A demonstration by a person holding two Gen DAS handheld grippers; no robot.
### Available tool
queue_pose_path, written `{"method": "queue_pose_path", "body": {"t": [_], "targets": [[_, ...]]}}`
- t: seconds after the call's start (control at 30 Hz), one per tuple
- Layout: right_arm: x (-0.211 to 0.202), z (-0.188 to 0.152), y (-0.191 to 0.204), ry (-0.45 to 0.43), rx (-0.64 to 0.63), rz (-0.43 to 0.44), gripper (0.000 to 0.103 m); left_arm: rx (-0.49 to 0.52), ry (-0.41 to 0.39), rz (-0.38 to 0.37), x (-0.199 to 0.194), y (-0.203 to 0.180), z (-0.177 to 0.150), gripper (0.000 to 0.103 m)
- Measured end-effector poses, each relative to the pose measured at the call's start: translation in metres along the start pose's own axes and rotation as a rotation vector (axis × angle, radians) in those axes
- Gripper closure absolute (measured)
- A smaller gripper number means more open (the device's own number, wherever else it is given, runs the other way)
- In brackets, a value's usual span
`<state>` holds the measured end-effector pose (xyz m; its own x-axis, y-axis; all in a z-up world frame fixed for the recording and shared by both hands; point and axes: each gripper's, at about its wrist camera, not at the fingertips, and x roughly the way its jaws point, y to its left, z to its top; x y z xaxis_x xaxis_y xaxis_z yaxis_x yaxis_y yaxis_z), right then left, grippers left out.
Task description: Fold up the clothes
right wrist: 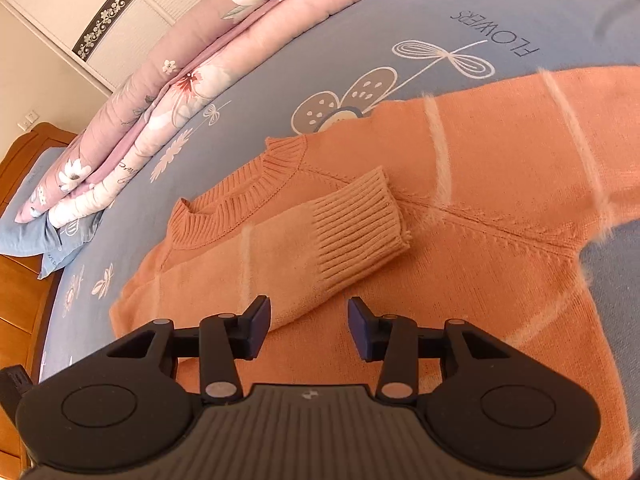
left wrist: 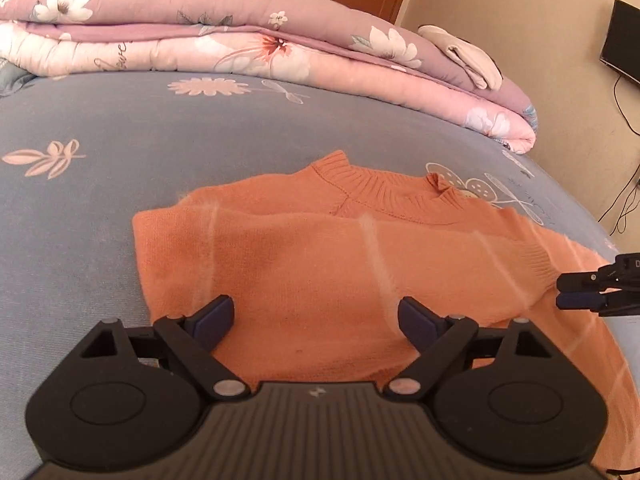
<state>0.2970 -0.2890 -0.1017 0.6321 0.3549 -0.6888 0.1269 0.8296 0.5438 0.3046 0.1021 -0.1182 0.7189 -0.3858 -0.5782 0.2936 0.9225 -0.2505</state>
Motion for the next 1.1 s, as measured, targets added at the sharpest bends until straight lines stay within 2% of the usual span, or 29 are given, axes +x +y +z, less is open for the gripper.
{"method": "queue_pose_path", "body": {"t": [0.03, 0.07, 0.1, 0.13, 0.2, 0.27, 0.37, 0.4, 0.47, 0.5, 0.57, 0.67, 0.77, 0.93, 1.0, 1.07, 1.1], "targets": [[-0.001, 0.001, 0.006, 0.001, -0.026, 0.015, 0.056, 0.016, -0.022, 0.000, -0.010, -0.003, -0.003, 0.013], [-0.001, 0.002, 0.012, 0.003, -0.054, 0.031, 0.056, 0.022, -0.008, 0.011, -0.015, -0.005, -0.005, 0.013], [0.002, 0.003, 0.023, 0.010, -0.088, 0.048, 0.059, 0.013, 0.044, 0.022, -0.013, -0.004, -0.009, 0.013], [0.005, 0.004, 0.034, 0.017, -0.122, 0.066, 0.068, 0.004, 0.089, 0.028, -0.008, -0.003, -0.014, 0.013], [0.015, 0.005, 0.059, 0.036, -0.194, 0.097, 0.075, 0.002, 0.092, 0.039, -0.004, -0.001, -0.019, 0.014], [0.029, -0.001, 0.091, 0.059, -0.301, 0.125, 0.077, -0.021, 0.080, 0.038, -0.008, -0.004, -0.015, 0.014], [0.057, -0.017, 0.137, 0.113, -0.469, 0.133, 0.077, -0.035, 0.003, 0.037, -0.025, -0.005, -0.010, 0.013], [0.067, -0.023, 0.149, 0.131, -0.520, 0.142, 0.077, -0.033, 0.003, 0.055, -0.024, -0.004, -0.010, 0.013], [0.088, -0.038, 0.166, 0.182, -0.592, 0.129, 0.077, -0.114, 0.083, 0.033, -0.011, 0.011, -0.017, 0.013], [0.099, -0.046, 0.170, 0.223, -0.619, 0.114, 0.076, -0.124, 0.059, 0.023, -0.012, 0.013, -0.020, 0.013], [0.104, -0.057, 0.173, 0.214, -0.675, 0.088, 0.077, -0.126, 0.056, 0.010, -0.016, 0.013, -0.020, 0.013], [0.095, -0.048, 0.188, 0.217, -0.716, 0.074, 0.077, -0.090, 0.024, 0.009, -0.026, 0.007, -0.017, 0.013], [0.090, -0.031, 0.218, 0.189, -0.757, 0.133, 0.077, -0.087, 0.075, 0.011, -0.017, 0.007, -0.021, 0.013], [0.137, -0.017, 0.274, 0.241, -0.780, 0.208, 0.083, -0.053, 0.078, 0.022, -0.016, 0.003, -0.024, 0.012], [0.163, -0.019, 0.290, 0.255, -0.804, 0.194, 0.083, -0.036, 0.079, 0.031, -0.015, 0.001, -0.026, 0.012], [0.196, -0.022, 0.291, 0.280, -0.804, 0.113, 0.083, -0.005, 0.077, 0.040, -0.014, -0.003, -0.029, 0.011], [0.209, -0.024, 0.285, 0.308, -0.788, 0.077, 0.090, 0.007, 0.074, 0.043, -0.014, -0.003, -0.031, 0.011]]}}
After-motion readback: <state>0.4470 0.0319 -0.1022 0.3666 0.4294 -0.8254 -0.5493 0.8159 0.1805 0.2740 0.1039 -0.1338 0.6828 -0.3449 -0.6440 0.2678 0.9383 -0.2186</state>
